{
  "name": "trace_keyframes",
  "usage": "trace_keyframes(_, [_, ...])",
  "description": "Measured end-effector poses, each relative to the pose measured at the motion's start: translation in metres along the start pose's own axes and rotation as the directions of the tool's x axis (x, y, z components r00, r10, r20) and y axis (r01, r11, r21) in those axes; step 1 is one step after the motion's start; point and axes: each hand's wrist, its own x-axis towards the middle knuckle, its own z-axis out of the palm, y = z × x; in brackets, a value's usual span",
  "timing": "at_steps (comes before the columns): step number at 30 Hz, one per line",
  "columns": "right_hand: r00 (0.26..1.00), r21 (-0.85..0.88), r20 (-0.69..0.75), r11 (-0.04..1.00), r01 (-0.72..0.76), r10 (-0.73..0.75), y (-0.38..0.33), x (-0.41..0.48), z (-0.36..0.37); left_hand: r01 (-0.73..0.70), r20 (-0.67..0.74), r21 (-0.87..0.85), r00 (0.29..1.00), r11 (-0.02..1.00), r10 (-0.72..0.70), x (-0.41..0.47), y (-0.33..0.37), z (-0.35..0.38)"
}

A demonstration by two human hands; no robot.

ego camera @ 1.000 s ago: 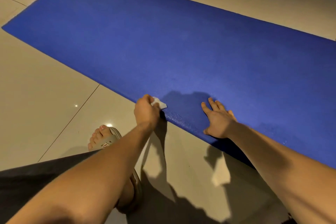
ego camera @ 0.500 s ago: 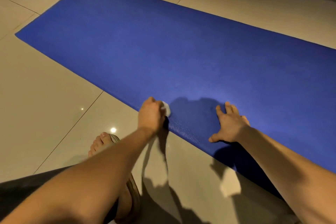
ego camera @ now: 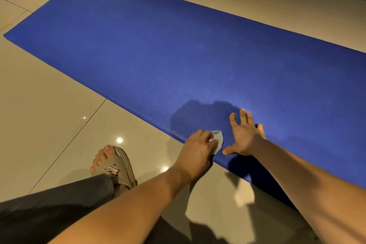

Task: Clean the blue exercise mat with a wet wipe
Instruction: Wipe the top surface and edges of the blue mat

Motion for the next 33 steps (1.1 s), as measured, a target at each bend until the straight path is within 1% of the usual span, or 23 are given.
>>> trace_keyframes(1, [1.000, 0.001, -0.001, 1.000, 0.004, -0.004, 0.000, 0.000, 0.001, -0.040, -0.006, 0.054, 0.999, 0.998, 0.041, 0.001, -0.010, -0.002])
trace_keyframes(2, [1.000, 0.002, -0.005, 1.000, 0.008, -0.008, 0.001, -0.001, 0.001, -0.044, -0.011, 0.105, 0.999, 0.993, 0.046, 0.003, -0.022, -0.008])
trace_keyframes(4, [1.000, 0.002, -0.018, 1.000, 0.011, -0.011, 0.001, -0.002, 0.002, -0.002, -0.032, 0.207, 0.999, 0.978, 0.008, 0.009, -0.054, -0.025])
trace_keyframes(6, [1.000, 0.005, -0.030, 1.000, 0.006, -0.006, 0.000, -0.002, 0.003, 0.132, -0.073, 0.287, 0.991, 0.949, -0.116, 0.014, -0.089, -0.048])
trace_keyframes(8, [0.999, 0.012, -0.037, 1.000, 0.000, 0.000, 0.000, -0.002, 0.005, 0.289, -0.100, 0.337, 0.957, 0.896, -0.272, 0.015, -0.119, -0.068])
trace_keyframes(9, [0.999, 0.015, -0.039, 1.000, -0.002, 0.003, 0.000, -0.001, 0.005, 0.342, -0.118, 0.350, 0.940, 0.872, -0.321, 0.015, -0.127, -0.073])
trace_keyframes(10, [0.999, 0.018, -0.039, 1.000, -0.004, 0.005, 0.000, -0.001, 0.005, 0.376, -0.133, 0.338, 0.926, 0.863, -0.352, 0.014, -0.129, -0.073])
trace_keyframes(12, [0.999, 0.018, -0.035, 1.000, -0.004, 0.005, -0.001, 0.000, 0.004, 0.381, -0.152, 0.268, 0.924, 0.885, -0.352, 0.008, -0.120, -0.060])
trace_keyframes(14, [0.999, 0.017, -0.033, 1.000, -0.005, 0.006, -0.002, 0.001, 0.005, 0.392, -0.154, 0.155, 0.916, 0.907, -0.370, 0.002, -0.102, -0.041])
trace_keyframes(16, [0.999, 0.013, -0.031, 1.000, -0.008, 0.008, -0.001, 0.001, 0.005, 0.425, -0.110, 0.017, 0.901, 0.905, -0.421, -0.001, -0.082, -0.026])
trace_keyframes(17, [1.000, 0.014, -0.028, 1.000, -0.006, 0.007, -0.001, 0.002, 0.004, 0.400, -0.072, -0.029, 0.913, 0.916, -0.401, -0.001, -0.071, -0.022])
trace_keyframes(18, [1.000, 0.017, -0.021, 1.000, -0.003, 0.003, 0.000, 0.002, 0.004, 0.332, -0.040, -0.035, 0.942, 0.943, -0.333, -0.001, -0.060, -0.017])
trace_keyframes(20, [1.000, 0.028, -0.010, 1.000, 0.005, -0.005, 0.000, 0.002, 0.004, 0.122, 0.048, 0.005, 0.991, 0.993, -0.122, -0.004, -0.036, -0.010])
trace_keyframes(22, [1.000, 0.036, -0.013, 0.999, 0.004, -0.003, 0.001, 0.003, 0.005, -0.068, 0.164, 0.053, 0.985, 0.996, 0.058, -0.008, -0.024, -0.005])
trace_keyframes(23, [1.000, 0.037, -0.017, 0.999, 0.002, -0.002, 0.001, 0.003, 0.005, -0.136, 0.196, 0.102, 0.974, 0.985, 0.114, -0.006, -0.027, -0.004])
trace_keyframes(24, [1.000, 0.039, -0.018, 0.999, 0.003, -0.002, 0.001, 0.003, 0.005, -0.176, 0.203, 0.162, 0.969, 0.971, 0.142, -0.003, -0.033, -0.005])
trace_keyframes(25, [1.000, 0.040, -0.018, 0.999, 0.006, -0.005, 0.001, 0.003, 0.005, -0.179, 0.204, 0.232, 0.970, 0.956, 0.132, 0.001, -0.043, -0.008])
trace_keyframes(26, [1.000, 0.040, -0.018, 0.999, 0.009, -0.008, 0.001, 0.003, 0.005, -0.137, 0.215, 0.299, 0.974, 0.944, 0.073, 0.007, -0.054, -0.015])
trace_keyframes(27, [1.000, 0.037, -0.019, 0.999, 0.011, -0.010, 0.001, 0.003, 0.005, -0.055, 0.228, 0.356, 0.973, 0.933, -0.029, 0.012, -0.068, -0.022])
trace_keyframes(28, [1.000, 0.033, -0.021, 0.999, 0.011, -0.010, 0.001, 0.003, 0.006, 0.041, 0.222, 0.381, 0.966, 0.924, -0.134, 0.017, -0.083, -0.030])
trace_keyframes(29, [1.000, 0.030, -0.023, 0.999, 0.009, -0.009, 0.001, 0.003, 0.006, 0.129, 0.192, 0.369, 0.958, 0.920, -0.212, 0.020, -0.095, -0.037])
trace_keyframes(31, [1.000, 0.027, -0.026, 1.000, 0.006, -0.005, 0.000, 0.003, 0.006, 0.233, 0.171, 0.327, 0.939, 0.916, -0.300, 0.023, -0.113, -0.047])
trace_keyframes(33, [1.000, 0.025, -0.026, 1.000, 0.003, -0.002, -0.001, 0.003, 0.007, 0.270, 0.207, 0.304, 0.917, 0.914, -0.340, 0.024, -0.120, -0.050])
